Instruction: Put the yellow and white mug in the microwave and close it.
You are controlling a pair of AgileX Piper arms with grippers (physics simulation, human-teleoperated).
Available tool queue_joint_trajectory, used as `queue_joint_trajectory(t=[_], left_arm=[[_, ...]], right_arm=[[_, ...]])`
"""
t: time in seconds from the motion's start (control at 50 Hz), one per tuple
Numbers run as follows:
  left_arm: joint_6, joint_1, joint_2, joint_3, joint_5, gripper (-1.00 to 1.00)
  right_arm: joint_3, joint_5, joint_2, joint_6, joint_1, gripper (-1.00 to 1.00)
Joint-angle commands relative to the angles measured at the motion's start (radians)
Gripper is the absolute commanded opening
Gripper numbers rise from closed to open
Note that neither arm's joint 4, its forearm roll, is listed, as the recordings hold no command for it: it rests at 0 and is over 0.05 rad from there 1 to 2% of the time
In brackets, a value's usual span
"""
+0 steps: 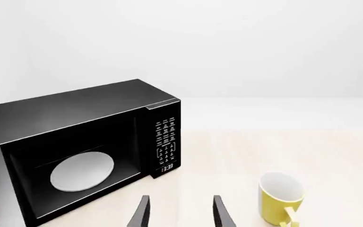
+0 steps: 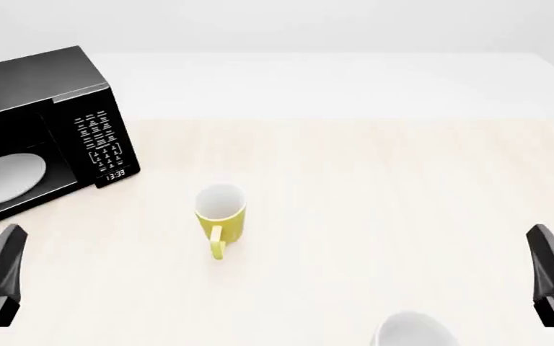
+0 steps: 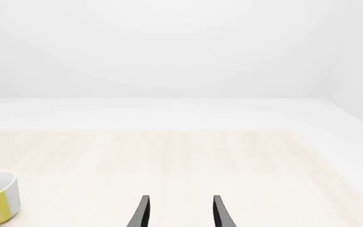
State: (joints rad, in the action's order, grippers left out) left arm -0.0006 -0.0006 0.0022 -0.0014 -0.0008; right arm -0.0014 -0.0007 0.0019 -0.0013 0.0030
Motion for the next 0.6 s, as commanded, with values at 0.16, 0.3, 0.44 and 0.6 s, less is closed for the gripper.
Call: queue_joint_trajectory(t=[0.16,0.3,0.44,0.6], left_arm=[[0.017,-0.012,0.002,-0.003,-0.003,1.00],[0.021,-0.010,0.009,-0.003,-0.002,1.00],[0.023,-0.014,0.004,-0.004,0.005,1.00],[0.059,-0.040,0.032,0.000,-0.007,1.00]], right_arm=[[-0.003,-0.001,0.004,-0.002,0.004,1.00],[-0.003,-0.001,0.004,-0.002,0.005,1.00],[-0.003,-0.001,0.005,-0.003,0.006,1.00],[-0.003,-0.001,0.005,-0.004,0.007,1.00]])
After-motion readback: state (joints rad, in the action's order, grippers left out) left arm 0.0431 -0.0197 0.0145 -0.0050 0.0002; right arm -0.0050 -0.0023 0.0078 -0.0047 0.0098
